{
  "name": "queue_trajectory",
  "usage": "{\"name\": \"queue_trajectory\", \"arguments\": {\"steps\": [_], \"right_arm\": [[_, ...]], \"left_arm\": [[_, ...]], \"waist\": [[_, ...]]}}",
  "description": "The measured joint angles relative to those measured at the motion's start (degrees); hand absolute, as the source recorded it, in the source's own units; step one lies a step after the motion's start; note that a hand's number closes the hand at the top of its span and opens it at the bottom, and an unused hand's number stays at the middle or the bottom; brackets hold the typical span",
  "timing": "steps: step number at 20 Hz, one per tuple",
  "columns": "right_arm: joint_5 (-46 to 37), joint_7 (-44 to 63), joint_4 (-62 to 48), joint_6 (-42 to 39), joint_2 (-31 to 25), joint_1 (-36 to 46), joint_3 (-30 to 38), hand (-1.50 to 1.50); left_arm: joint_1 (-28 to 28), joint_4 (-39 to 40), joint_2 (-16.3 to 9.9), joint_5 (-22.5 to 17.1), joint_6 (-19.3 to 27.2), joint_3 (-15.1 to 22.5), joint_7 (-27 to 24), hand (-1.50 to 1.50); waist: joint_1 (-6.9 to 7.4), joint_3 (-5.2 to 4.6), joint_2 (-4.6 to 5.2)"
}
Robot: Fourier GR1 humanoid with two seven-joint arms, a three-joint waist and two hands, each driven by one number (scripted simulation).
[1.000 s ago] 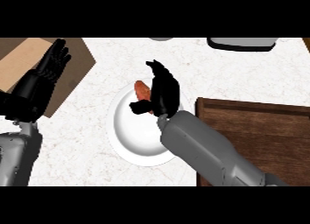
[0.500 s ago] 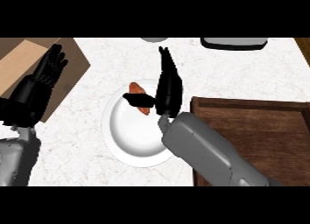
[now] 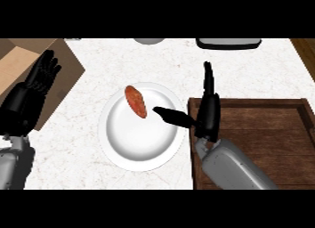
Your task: Pick the sweet potato from the tray and place it in the plate
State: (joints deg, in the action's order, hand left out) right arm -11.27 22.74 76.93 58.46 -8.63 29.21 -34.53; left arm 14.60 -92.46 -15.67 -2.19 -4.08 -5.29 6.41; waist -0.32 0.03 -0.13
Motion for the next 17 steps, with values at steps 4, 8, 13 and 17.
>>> {"name": "queue_trajectory", "arguments": {"steps": [4, 8, 13, 17], "right_arm": [[2.09, -4.03, 9.21, -3.28, -5.7, -8.76, 1.07, -1.5], [5.82, -8.78, 17.23, -7.7, -12.21, -17.53, 4.27, -1.5], [7.0, -11.39, 25.01, -12.02, -16.05, -26.37, 7.92, -1.5], [8.38, -16.47, 27.16, -15.34, -17.31, -32.45, 10.93, -1.5]], "left_arm": [[1.74, 1.45, -0.25, -0.27, -0.31, -0.92, 0.39, 0.0], [1.55, 0.47, -0.01, -0.13, -0.37, -0.93, 1.02, 0.0], [1.0, 0.11, 0.06, -0.18, -1.07, -1.73, 0.83, 0.0], [1.43, 0.98, -0.08, -0.01, -1.67, -2.33, 0.56, 0.0]], "waist": [[-0.28, -0.01, 0.02], [-0.27, 0.0, 0.02], [-0.11, -0.02, 0.03], [-0.09, -0.02, 0.06]]}}
